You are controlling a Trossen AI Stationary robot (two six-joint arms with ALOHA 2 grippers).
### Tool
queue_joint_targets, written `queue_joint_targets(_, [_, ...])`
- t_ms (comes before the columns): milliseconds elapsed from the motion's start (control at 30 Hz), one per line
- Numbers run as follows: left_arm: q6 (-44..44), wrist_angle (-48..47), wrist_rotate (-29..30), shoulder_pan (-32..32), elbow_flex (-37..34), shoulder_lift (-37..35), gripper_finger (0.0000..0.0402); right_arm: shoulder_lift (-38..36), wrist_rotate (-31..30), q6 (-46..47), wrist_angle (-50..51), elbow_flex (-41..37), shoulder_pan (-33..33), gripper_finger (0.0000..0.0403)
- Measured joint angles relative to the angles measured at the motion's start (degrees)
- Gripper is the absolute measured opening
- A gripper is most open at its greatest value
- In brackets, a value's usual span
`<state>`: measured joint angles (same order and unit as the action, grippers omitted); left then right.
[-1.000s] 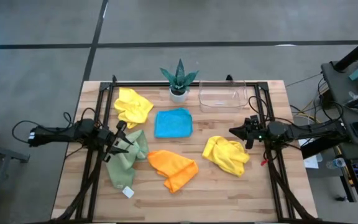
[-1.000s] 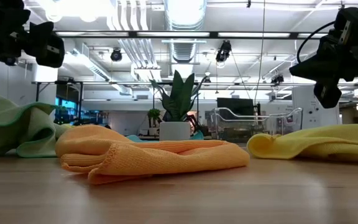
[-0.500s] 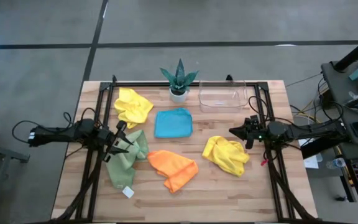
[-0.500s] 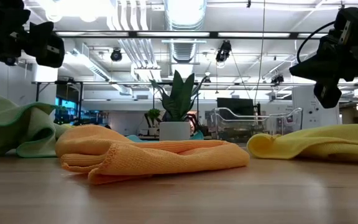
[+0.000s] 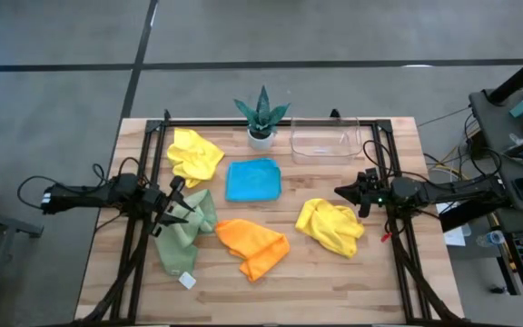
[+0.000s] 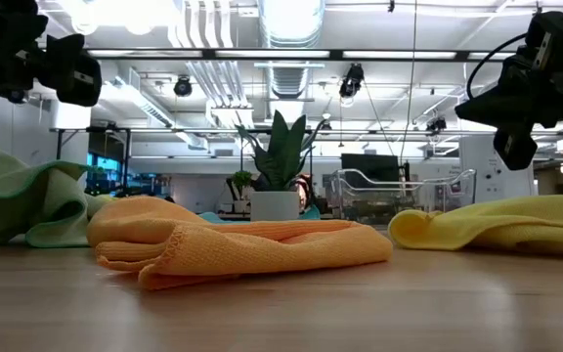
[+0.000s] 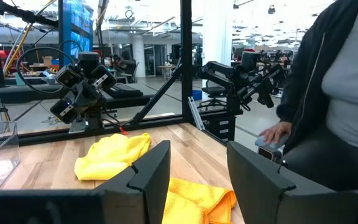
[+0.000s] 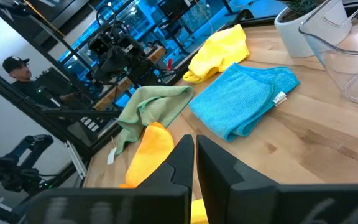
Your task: Fold microfiber towels
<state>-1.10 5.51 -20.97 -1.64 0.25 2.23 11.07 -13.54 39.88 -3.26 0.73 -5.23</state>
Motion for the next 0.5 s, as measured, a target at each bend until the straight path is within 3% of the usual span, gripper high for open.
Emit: queue_joint_targets(500, [0.0,0.0,0.0,0.0,0.0,0.0,0.0144,0.0,0.1,0.1,-3.1,0.0,0.1,0.0012])
